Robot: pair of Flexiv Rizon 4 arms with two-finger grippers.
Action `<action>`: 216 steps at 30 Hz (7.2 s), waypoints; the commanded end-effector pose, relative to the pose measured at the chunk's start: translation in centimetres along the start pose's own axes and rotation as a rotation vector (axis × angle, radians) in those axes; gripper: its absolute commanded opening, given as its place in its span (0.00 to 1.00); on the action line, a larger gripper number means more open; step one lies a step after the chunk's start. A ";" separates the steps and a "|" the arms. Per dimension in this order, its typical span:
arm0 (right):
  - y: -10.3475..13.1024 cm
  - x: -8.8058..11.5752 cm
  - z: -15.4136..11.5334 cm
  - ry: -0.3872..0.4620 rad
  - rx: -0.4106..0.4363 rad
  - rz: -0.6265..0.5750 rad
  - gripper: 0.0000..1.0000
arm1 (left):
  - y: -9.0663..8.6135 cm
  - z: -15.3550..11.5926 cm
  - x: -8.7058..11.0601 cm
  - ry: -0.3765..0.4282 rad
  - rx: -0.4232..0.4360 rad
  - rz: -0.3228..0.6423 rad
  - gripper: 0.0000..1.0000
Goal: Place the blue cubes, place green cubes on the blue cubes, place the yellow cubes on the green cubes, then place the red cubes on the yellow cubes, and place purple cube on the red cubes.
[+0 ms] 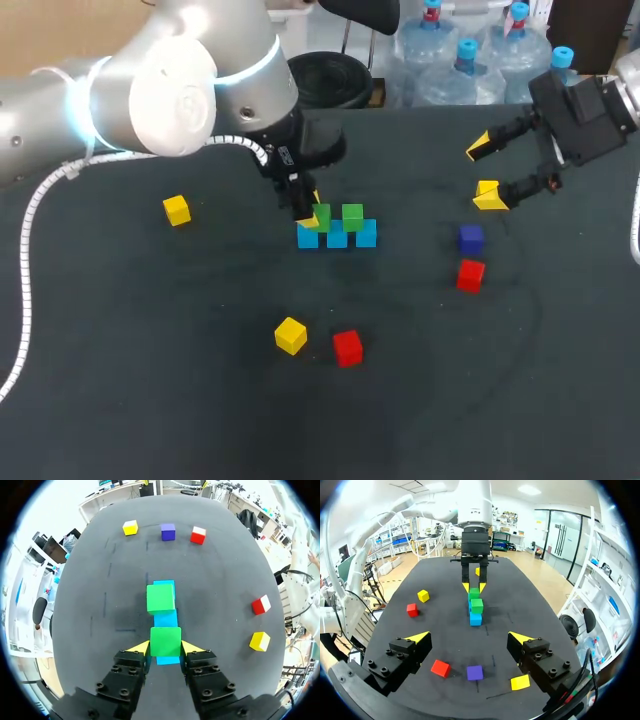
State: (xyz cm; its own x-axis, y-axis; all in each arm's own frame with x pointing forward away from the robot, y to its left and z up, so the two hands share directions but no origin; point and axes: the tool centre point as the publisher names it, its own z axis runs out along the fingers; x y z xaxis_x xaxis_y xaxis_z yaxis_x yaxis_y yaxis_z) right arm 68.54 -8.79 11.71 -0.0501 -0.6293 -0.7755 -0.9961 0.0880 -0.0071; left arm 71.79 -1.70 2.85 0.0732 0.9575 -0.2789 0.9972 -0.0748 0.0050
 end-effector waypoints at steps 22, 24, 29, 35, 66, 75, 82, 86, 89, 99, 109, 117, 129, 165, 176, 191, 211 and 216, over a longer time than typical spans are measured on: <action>0.0 0.0 0.1 -0.002 0.000 -0.001 1.00 | 0.5 0.2 0.0 0.018 0.009 0.000 0.00; 0.0 0.0 0.1 -0.002 0.000 -0.001 1.00 | 0.5 0.2 0.0 0.019 0.010 0.000 0.00; 0.0 0.0 0.1 -0.002 0.000 -0.001 1.00 | 0.5 0.3 -0.1 0.019 0.012 0.001 0.02; 0.0 0.0 0.1 -0.002 0.000 -0.001 1.00 | 0.4 0.3 -0.1 0.022 0.015 0.005 0.10; 0.0 0.0 0.1 -0.002 0.000 -0.001 1.00 | 0.3 0.2 0.0 0.027 0.017 -0.002 0.82; 0.0 0.0 0.1 -0.002 0.000 -0.001 1.00 | 0.3 0.3 -0.2 0.029 0.017 0.004 0.49; 0.0 0.0 0.1 -0.002 0.000 -0.001 1.00 | 0.3 0.3 -0.3 0.032 0.015 0.001 0.47; 0.0 0.0 0.1 -0.002 0.000 -0.001 1.00 | 0.3 0.3 -0.3 0.033 0.013 -0.001 0.45; 0.0 0.0 0.1 -0.002 0.000 -0.001 1.00 | 0.2 0.3 -0.2 0.033 0.014 -0.002 0.44; 0.0 0.0 0.1 -0.002 0.000 -0.001 1.00 | 0.1 0.4 -0.3 0.036 0.014 -0.004 0.43; 0.0 0.0 0.1 -0.002 0.000 -0.001 1.00 | 0.0 0.4 -0.5 0.037 0.015 -0.003 0.43; 0.0 0.0 0.1 -0.002 0.000 -0.001 1.00 | 0.0 0.5 -0.5 0.033 0.012 -0.005 0.38; 0.0 0.0 0.1 -0.002 0.000 -0.001 1.00 | -0.1 0.4 -0.5 0.038 0.011 -0.009 0.57; 0.0 0.0 0.1 -0.002 0.000 -0.001 1.00 | -2.0 -7.7 6.1 -0.106 -0.234 -0.042 1.00; 0.0 0.0 0.1 -0.002 0.000 -0.001 1.00 | -2.1 -8.6 10.0 -0.059 -0.263 -0.098 1.00; 0.0 0.0 0.1 -0.002 0.000 -0.001 1.00 | -3.1 -10.3 12.4 -0.064 -0.268 -0.107 1.00; 0.0 0.0 0.1 -0.002 0.000 -0.001 1.00 | -4.6 -13.0 15.2 -0.084 -0.329 -0.094 1.00; 0.0 0.0 0.1 -0.002 0.000 -0.001 1.00 | -4.6 -13.0 15.2 -0.084 -0.329 -0.094 1.00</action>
State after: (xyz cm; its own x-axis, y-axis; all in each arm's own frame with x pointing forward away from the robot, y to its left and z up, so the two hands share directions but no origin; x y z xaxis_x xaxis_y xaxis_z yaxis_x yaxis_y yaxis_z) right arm 68.54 -8.79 11.72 -0.0501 -0.6293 -0.7755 -0.9961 0.0880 -0.0070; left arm 68.43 16.72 11.13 -0.0104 0.9299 -0.3678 0.9519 0.1219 0.2812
